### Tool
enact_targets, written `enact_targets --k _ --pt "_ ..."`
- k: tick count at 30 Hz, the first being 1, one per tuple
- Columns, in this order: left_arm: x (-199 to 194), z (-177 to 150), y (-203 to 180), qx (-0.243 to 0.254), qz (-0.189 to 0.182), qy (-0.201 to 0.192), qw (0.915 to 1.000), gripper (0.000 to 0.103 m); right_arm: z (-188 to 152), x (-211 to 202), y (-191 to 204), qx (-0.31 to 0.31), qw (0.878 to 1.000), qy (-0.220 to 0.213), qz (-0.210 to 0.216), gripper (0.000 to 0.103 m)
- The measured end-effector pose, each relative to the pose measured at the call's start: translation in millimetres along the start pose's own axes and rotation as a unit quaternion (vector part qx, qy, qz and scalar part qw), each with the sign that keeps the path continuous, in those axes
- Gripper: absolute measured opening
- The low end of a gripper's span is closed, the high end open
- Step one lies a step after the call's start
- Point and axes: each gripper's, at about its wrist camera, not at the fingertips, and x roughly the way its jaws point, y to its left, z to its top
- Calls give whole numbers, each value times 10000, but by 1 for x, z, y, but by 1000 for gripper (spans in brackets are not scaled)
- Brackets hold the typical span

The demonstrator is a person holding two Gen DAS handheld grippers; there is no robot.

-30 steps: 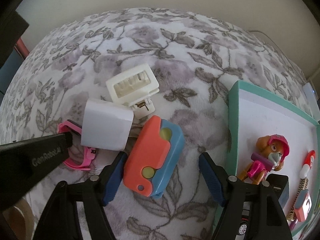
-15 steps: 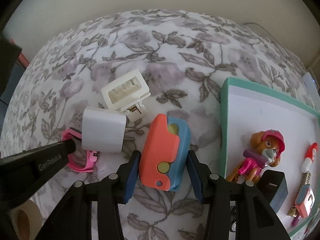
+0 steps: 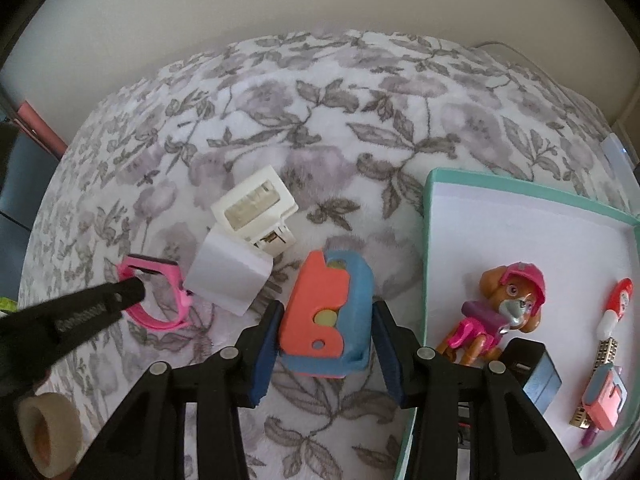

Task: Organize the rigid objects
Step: 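Carry the pink band over the tray with the left tool while the right tool carries the block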

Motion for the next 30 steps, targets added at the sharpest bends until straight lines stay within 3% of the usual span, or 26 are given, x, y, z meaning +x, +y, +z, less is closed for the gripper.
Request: enact_targets --k 10,20,30 --pt "-44 5 5 -139 -104 -563 9983 10 6 -16 -3 32 9998 -94 152 41" --pt "-82 9 1 -237 -271 -1036 9940 10 12 -34 -6 96 9991 -223 354 41" --pt "-121 5 4 -319 -485 -1500 9870 10 23 -77 -25 320 9960 -653 511 41"
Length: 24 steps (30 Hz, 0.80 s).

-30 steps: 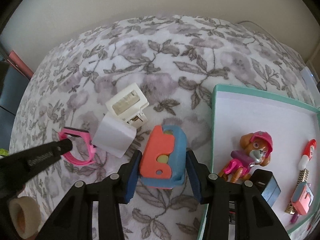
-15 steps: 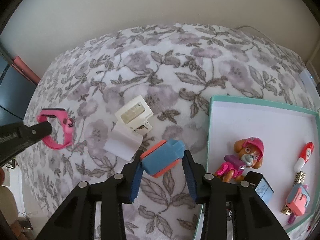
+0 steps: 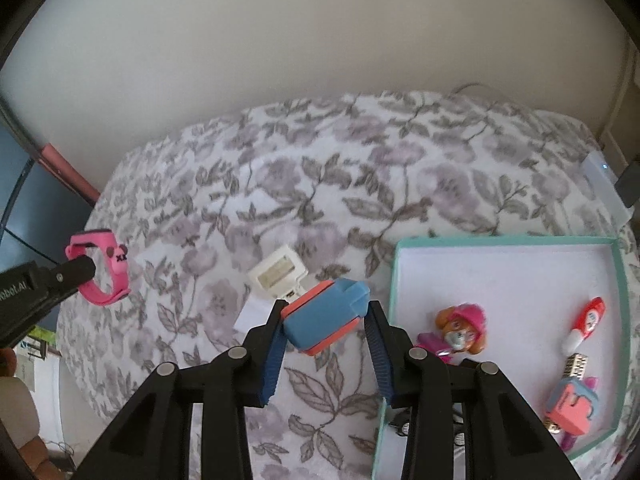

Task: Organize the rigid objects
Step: 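Carry the pink band over the tray with the left tool while the right tool carries the block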

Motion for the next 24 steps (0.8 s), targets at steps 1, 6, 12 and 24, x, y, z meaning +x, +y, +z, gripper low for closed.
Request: enact_targets --k 1,6,12,24 --pt "-2 0 -1 -2 -29 -19 10000 10 2 -5 -3 37 10000 -49 10 41" --pt "-12 -1 -12 58 -205 -77 9997 10 7 -27 -19 154 9995 -259 -46 41" --pt "-22 -8 -34 259 -378 -119 9989 10 11 -50 -47 390 9980 -480 -144 41" --pt "-30 -41 -109 1052 -520 -38 9931 10 11 -85 -111 943 9915 -792 -418 41"
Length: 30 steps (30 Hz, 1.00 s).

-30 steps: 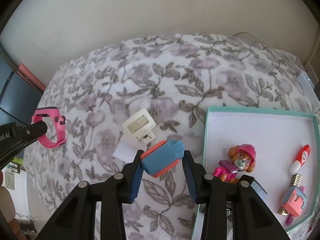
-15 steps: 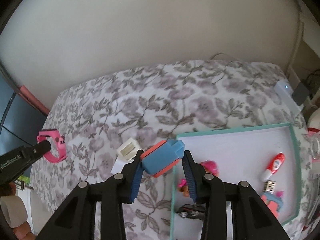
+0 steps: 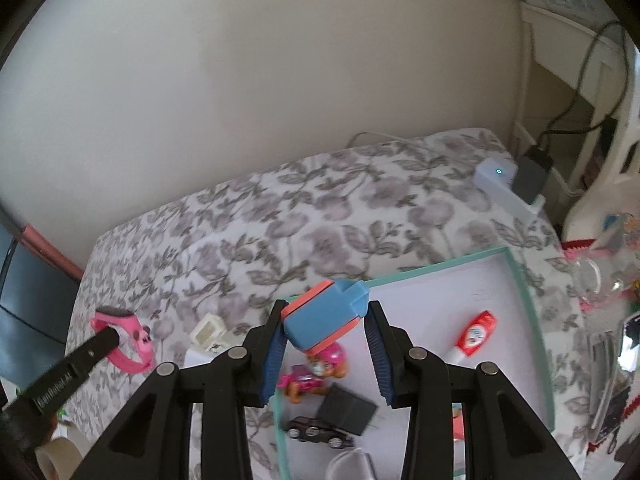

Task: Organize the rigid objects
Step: 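Carry the pink band over the tray with the left tool while the right tool carries the block, then open the left tool to drop the pink band while the right tool releases the block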

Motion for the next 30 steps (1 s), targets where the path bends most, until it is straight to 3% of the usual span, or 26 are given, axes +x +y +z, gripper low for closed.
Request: enact_targets --k 8,12,18,23,30 --pt "9 -20 -62 630 -139 131 9978 10 1 -4 -43 268 9990 -39 -365 41" --pt "23 -33 -90 887 -251 385 9950 10 0 -1 -64 424 9978 34 -505 41" --pt "42 -50 -121 1234 -136 480 9911 10 -4 6 -90 509 9945 179 -892 41" --pt "63 -64 -139 1354 -223 750 9877 10 -12 21 -105 584 9927 402 -980 41" --pt "85 -76 -150 1478 -141 820 9855 10 -25 48 -112 551 9896 785 -1075 41"
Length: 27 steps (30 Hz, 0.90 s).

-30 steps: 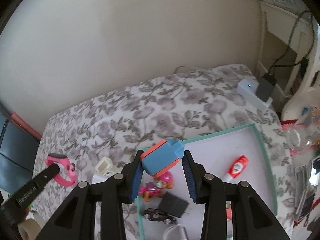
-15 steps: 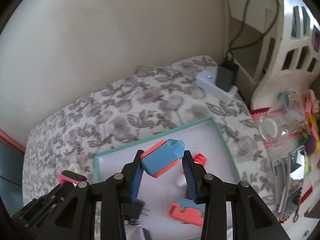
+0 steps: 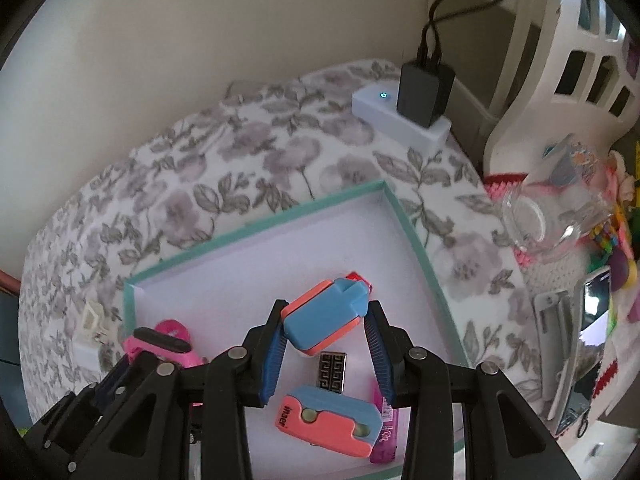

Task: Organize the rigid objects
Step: 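Open the left tool to drop the pink band while the right tool releases the block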

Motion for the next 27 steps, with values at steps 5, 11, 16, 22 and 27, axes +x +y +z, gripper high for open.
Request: enact_targets --k 5,11,16,22,27 --pt "10 -2 2 -71 0 103 9999 10 -3 8 1 -6 9999 120 -6 41" --pt "15 -3 1 -10 57 142 9999 11 -4 11 2 -36 9998 175 -55 41" --pt "17 -4 2 -9 49 180 9998 17 -4 11 3 -91 9996 223 -141 42" --pt "9 -1 5 -29 78 69 9999 44 -3 10 0 -33 9994 293 -169 44" --pt "1 3 10 -90 59 5 9999 55 0 2 1 -55 9994 176 -277 59"
